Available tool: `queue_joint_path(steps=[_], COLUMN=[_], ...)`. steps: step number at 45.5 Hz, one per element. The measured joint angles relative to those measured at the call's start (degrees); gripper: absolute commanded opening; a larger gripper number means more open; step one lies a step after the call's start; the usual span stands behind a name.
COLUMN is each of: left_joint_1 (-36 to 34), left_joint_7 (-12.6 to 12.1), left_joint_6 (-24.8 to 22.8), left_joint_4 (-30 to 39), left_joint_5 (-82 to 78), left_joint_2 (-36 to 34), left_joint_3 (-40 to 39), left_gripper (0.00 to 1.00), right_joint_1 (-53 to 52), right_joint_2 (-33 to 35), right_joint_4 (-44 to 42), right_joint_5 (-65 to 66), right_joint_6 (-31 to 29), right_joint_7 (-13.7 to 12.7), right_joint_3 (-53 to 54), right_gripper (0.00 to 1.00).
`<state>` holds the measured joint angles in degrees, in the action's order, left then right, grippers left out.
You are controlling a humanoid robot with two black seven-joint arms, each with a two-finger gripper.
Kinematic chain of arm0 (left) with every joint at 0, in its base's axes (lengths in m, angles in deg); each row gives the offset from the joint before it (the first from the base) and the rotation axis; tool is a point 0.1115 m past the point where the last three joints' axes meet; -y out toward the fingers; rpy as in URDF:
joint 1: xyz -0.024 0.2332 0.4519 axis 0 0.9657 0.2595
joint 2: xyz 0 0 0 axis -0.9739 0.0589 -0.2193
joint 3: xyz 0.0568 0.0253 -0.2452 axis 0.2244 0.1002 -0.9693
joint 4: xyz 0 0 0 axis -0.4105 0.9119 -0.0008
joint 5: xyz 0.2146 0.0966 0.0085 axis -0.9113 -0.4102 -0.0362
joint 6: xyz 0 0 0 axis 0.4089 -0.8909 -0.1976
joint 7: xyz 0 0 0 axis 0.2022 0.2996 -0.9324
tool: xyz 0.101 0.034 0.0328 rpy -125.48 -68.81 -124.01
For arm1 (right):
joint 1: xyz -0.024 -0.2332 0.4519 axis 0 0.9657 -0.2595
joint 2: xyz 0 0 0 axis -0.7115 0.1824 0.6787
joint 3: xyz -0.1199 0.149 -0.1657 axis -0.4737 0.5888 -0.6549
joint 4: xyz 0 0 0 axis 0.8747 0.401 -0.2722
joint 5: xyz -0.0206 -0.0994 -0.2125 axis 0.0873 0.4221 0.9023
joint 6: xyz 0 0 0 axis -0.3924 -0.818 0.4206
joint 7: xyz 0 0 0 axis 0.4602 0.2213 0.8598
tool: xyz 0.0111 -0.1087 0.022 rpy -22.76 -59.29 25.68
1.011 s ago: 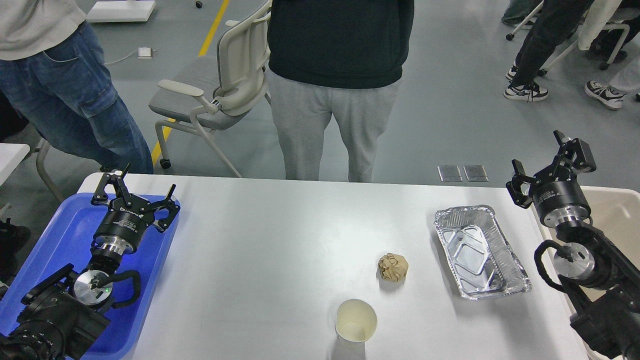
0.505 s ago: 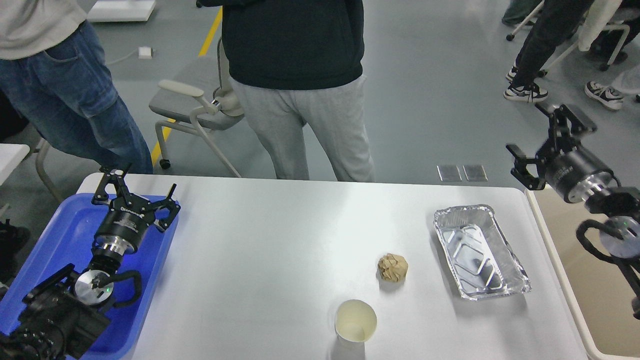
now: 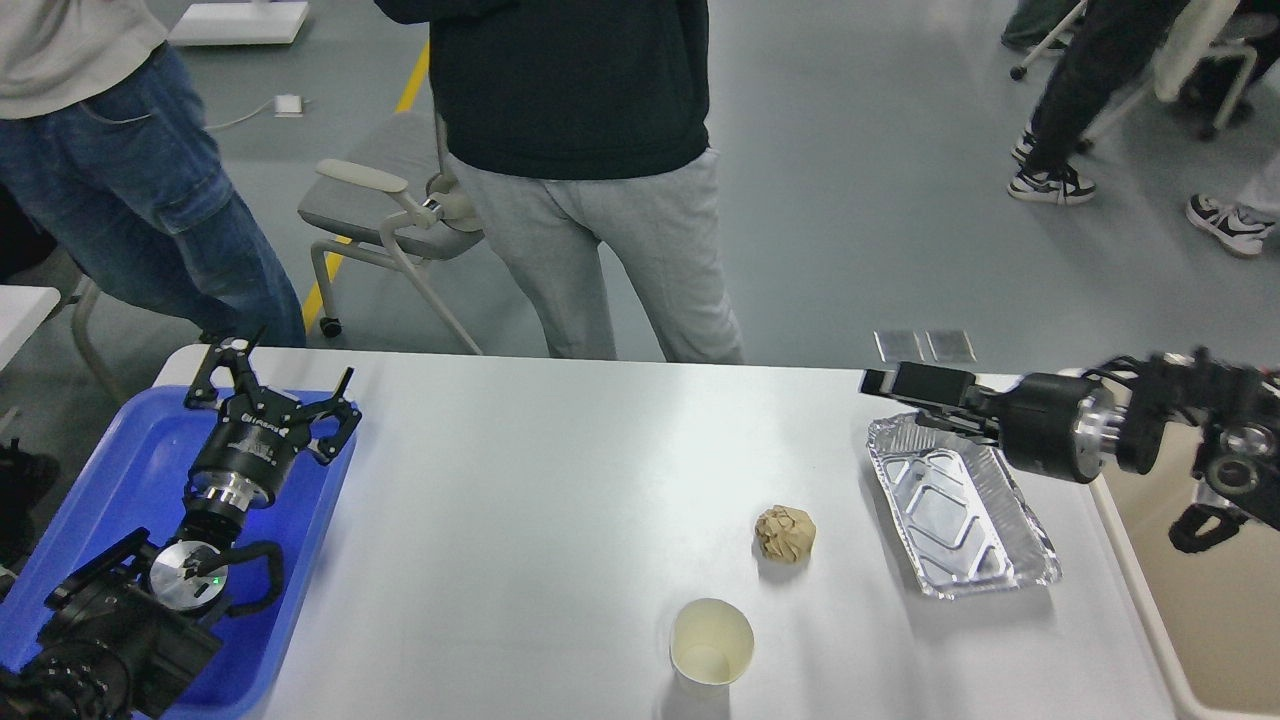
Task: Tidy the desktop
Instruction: 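Move the right gripper over the table and lower it to the paper cup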
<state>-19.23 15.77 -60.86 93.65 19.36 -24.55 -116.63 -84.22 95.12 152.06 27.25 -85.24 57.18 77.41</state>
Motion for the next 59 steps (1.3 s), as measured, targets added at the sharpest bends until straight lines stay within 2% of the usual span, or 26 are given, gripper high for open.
queue_joint_path(steps=[12,21,29,33,45,47,50,54,59], left_joint_1=[-0.01,-0.02,-0.02,-0.02,0.00,0.01,0.01,0.01,0.01], left_joint_7=[0.00,0.00,0.00,0.00,0.00,0.00,0.00,0.00,0.00], left_joint_6=[0.00,0.00,0.00,0.00,0.00,0.00,0.00,0.00,0.00], left_joint_4=[0.00,0.00,0.00,0.00,0.00,0.00,0.00,0.00,0.01], left_joint_5=[0.00,0.00,0.00,0.00,-0.01,0.00,-0.01,-0.04,-0.05], left_joint_2=[0.00,-0.01,-0.01,-0.01,0.00,0.00,0.00,0.00,0.00], left_joint_3=[0.00,0.00,0.00,0.00,0.00,0.00,0.00,0.00,0.00], left_gripper=[1.00,1.00,1.00,1.00,1.00,1.00,1.00,1.00,1.00], right_joint_1=[-13.97,-19.77,-22.53,-22.92,-22.51,-22.32,-21.88,-21.34,-20.28], right_joint_2=[-5.39,-9.70,-13.30,-15.06,-18.61,-19.19,-20.16,-21.21,-22.25], right_joint_4=[1.58,1.72,1.03,0.35,-1.86,-2.39,-3.23,-4.16,-5.23], right_joint_5=[5.95,7.08,7.46,7.61,7.82,7.85,7.89,7.94,8.18], right_joint_6=[-3.20,-4.99,-5.76,-5.91,-5.99,-5.99,-5.98,-5.87,-5.26], right_joint_7=[-0.09,-0.29,-0.45,-0.49,-0.50,-0.50,-0.50,-0.49,-0.40], right_joint_3=[-19.71,-29.26,-34.13,-35.65,-37.57,-37.65,-37.77,-37.83,-37.84], right_gripper=[1.00,0.99,0.97,0.87,0.87,0.82,0.69,0.65,0.55])
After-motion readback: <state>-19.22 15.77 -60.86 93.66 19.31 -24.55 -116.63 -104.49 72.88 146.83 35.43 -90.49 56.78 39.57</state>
